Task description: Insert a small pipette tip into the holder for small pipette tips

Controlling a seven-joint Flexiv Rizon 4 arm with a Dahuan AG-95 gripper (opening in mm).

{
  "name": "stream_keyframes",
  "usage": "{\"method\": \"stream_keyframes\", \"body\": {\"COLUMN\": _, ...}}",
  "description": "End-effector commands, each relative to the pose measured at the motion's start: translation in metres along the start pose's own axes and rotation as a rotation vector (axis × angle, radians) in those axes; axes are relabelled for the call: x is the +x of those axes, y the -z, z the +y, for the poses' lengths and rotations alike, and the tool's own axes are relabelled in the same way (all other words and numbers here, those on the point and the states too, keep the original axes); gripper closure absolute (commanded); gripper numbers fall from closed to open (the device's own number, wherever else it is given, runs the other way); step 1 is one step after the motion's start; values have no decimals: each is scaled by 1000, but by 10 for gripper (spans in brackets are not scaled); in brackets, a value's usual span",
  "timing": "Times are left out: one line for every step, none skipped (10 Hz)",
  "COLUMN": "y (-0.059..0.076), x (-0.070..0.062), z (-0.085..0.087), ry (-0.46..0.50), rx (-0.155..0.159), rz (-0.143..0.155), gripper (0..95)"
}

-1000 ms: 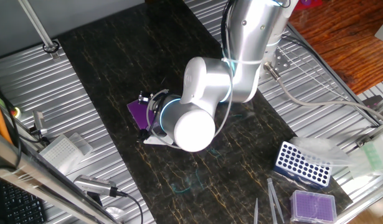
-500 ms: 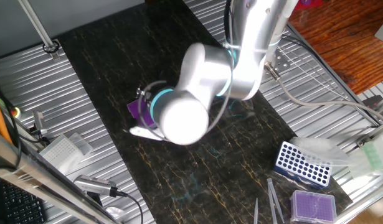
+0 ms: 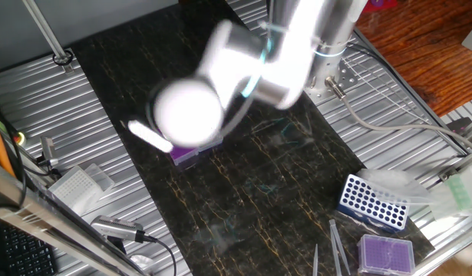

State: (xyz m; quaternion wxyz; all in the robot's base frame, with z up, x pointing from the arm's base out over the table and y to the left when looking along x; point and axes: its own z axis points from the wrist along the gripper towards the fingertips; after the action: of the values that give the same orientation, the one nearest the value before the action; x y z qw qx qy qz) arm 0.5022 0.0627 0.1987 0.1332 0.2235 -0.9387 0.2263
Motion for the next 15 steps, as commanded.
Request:
{"method": "stream_keyframes", "body": {"y": 9, "x": 2, "z": 1, "ry": -179, "rx": -116, "rz": -33, "gripper": 950}}
{"method": "stream_keyframes", "body": {"y": 9, "x": 2, "z": 1, "ry": -179, "rx": -116, "rz": -33, "gripper": 950}}
{"method": "stream_keyframes", "body": {"y": 9, "x": 2, "z": 1, "ry": -178, "rx": -116, "rz": -33, "gripper": 950}}
{"method": "stream_keyframes", "body": {"y": 9, "x": 2, "z": 1, "ry": -179, "rx": -116, "rz": -33, "gripper": 950}}
{"method": "stream_keyframes", "body": {"y": 9, "x": 2, "z": 1, "ry": -202, "rx": -124, "rz": -34, "gripper": 950}}
{"method": "stream_keyframes", "body": {"y": 9, "x": 2, "z": 1, "ry": -244, "rx": -162, "rz": -42, "gripper": 950}}
{"method": "stream_keyframes", "body": {"y": 9, "x": 2, "z": 1, "ry": -271, "rx": -232, "rz": -64, "gripper": 950}}
{"method": "stream_keyframes", "body": {"y": 9, "x": 2, "z": 1, "ry": -296, "rx": -264, "rz": -72, "gripper": 950}}
{"method": "stream_keyframes", "body": {"y": 9, "x": 1, "z": 1, "ry": -323, "rx": -286, "rz": -75, "gripper": 950}}
{"method": "stream_keyframes", "body": {"y": 9, "x": 1, "z": 1, "ry": -338, "rx": -296, "rz": -76, "gripper": 950}}
{"method": "stream_keyframes", "body": {"y": 9, "x": 1, "z": 1, "ry": -356, "rx": -315, "rz": -80, "gripper": 950}}
{"method": "stream_keyframes", "body": {"y": 9, "x": 1, "z": 1, "ry": -371, "rx": -331, "rz": -83, "gripper": 950}}
{"method": "stream_keyframes", "body": {"y": 9, "x": 0, "z": 2, "ry": -384, "rx": -337, "rz": -84, "gripper": 950}}
{"method": "stream_keyframes", "body": {"y": 9, "x": -1, "z": 2, "ry": -397, "rx": -347, "rz": -85, "gripper": 950}}
{"method": "stream_keyframes", "body": {"y": 9, "x": -3, "z": 3, "ry": -423, "rx": -373, "rz": -88, "gripper": 950}}
